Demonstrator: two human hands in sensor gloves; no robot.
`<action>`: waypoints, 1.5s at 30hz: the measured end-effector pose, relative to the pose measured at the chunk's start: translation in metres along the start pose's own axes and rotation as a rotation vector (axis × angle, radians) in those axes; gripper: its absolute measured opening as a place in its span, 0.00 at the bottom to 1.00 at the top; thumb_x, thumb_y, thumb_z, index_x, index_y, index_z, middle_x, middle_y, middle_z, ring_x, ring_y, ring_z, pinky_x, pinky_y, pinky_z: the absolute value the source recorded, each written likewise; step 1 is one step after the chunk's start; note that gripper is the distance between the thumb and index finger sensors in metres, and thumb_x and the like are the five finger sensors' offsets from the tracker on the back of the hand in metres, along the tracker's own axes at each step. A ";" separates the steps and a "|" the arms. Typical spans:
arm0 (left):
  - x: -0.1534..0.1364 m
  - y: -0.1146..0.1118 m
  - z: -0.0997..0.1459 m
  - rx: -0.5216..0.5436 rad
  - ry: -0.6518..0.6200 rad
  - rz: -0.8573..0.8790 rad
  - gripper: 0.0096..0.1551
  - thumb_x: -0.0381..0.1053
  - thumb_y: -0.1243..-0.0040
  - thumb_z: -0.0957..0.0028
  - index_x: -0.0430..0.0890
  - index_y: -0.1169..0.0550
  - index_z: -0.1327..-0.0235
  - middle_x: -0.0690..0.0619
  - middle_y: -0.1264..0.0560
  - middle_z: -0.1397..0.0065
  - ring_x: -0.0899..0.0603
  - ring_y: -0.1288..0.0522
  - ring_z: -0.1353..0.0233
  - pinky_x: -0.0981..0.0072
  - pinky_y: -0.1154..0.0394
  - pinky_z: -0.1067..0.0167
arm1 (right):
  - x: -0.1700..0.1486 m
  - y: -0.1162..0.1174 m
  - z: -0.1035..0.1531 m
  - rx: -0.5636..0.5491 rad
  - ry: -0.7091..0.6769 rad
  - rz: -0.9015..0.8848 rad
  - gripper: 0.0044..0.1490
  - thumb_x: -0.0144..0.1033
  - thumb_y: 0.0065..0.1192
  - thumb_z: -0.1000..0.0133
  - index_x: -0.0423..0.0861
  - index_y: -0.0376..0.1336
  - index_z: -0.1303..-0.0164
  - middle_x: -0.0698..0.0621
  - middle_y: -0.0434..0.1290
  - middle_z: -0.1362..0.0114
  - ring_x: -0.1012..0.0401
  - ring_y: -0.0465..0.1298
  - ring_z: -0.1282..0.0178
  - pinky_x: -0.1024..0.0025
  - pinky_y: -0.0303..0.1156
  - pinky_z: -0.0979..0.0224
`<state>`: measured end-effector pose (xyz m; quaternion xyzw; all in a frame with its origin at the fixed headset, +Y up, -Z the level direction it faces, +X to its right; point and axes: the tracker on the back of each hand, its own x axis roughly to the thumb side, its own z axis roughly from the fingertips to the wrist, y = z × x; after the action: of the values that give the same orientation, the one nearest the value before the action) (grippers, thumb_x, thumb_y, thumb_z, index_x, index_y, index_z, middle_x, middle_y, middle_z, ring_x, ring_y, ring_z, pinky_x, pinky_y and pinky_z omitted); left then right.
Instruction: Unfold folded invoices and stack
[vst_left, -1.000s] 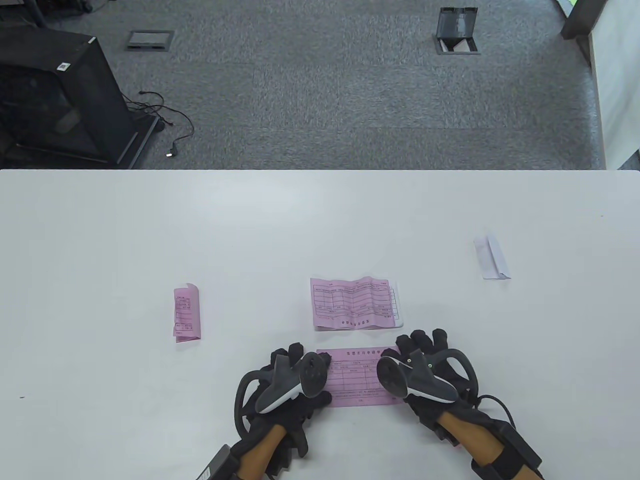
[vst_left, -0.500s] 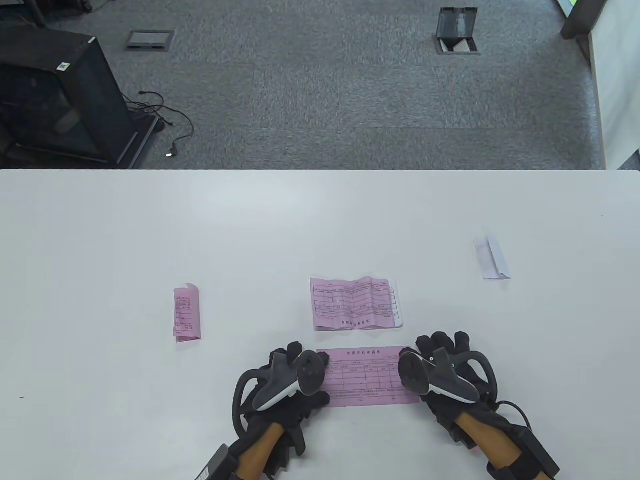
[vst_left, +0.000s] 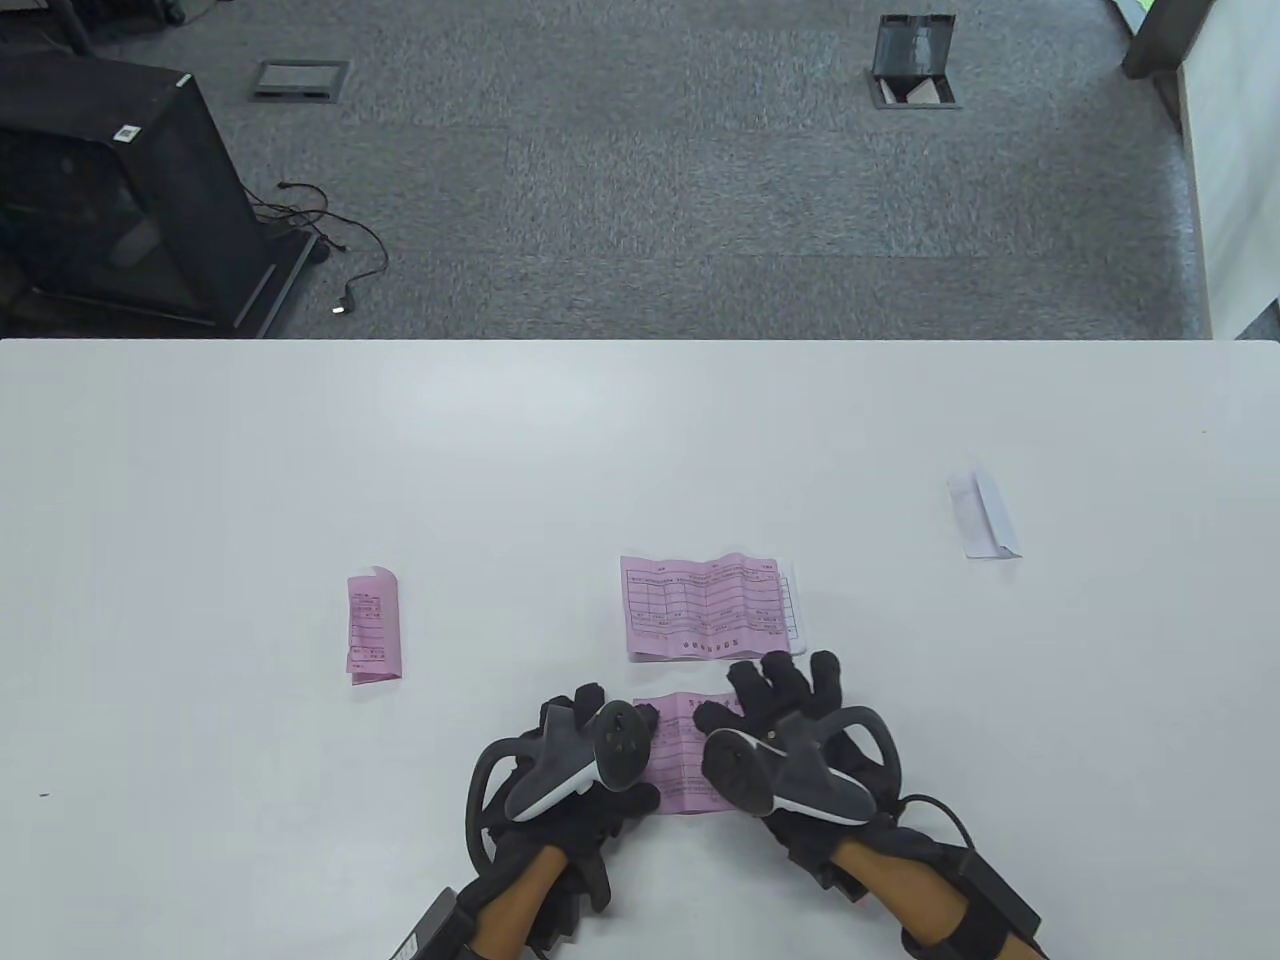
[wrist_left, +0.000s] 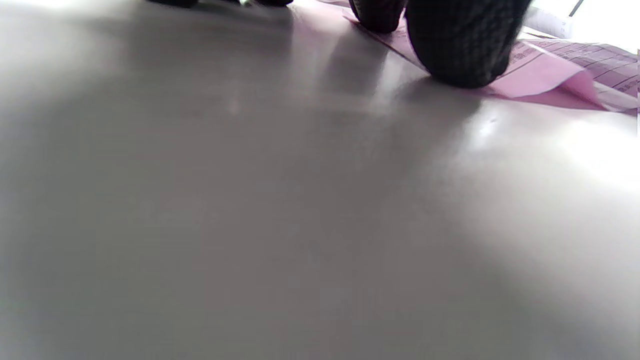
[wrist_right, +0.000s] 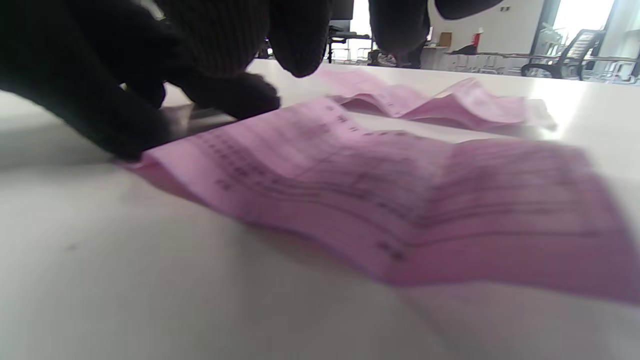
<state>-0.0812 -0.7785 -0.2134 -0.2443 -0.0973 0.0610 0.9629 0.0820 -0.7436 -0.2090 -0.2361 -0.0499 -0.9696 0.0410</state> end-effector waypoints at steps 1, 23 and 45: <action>-0.001 0.000 0.000 -0.001 0.000 0.009 0.47 0.63 0.39 0.48 0.63 0.46 0.17 0.41 0.61 0.12 0.30 0.61 0.19 0.38 0.50 0.25 | 0.008 0.002 -0.003 0.004 -0.011 0.008 0.35 0.57 0.54 0.45 0.60 0.57 0.25 0.40 0.54 0.16 0.35 0.49 0.18 0.21 0.40 0.26; -0.002 -0.001 -0.001 -0.012 -0.003 0.015 0.47 0.64 0.39 0.49 0.63 0.46 0.18 0.42 0.61 0.12 0.30 0.62 0.19 0.38 0.51 0.26 | -0.055 0.030 0.014 0.097 0.168 0.071 0.36 0.55 0.56 0.45 0.59 0.56 0.25 0.40 0.55 0.17 0.36 0.52 0.19 0.23 0.43 0.26; -0.005 -0.001 -0.001 0.007 0.003 0.026 0.49 0.65 0.38 0.50 0.62 0.46 0.17 0.42 0.61 0.12 0.31 0.61 0.18 0.39 0.50 0.25 | -0.114 0.044 0.030 0.189 0.307 -0.365 0.39 0.55 0.54 0.44 0.56 0.51 0.23 0.38 0.49 0.18 0.36 0.48 0.21 0.29 0.46 0.25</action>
<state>-0.0857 -0.7804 -0.2151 -0.2422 -0.0927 0.0733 0.9630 0.2007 -0.7774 -0.2314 -0.0681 -0.1755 -0.9765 -0.1054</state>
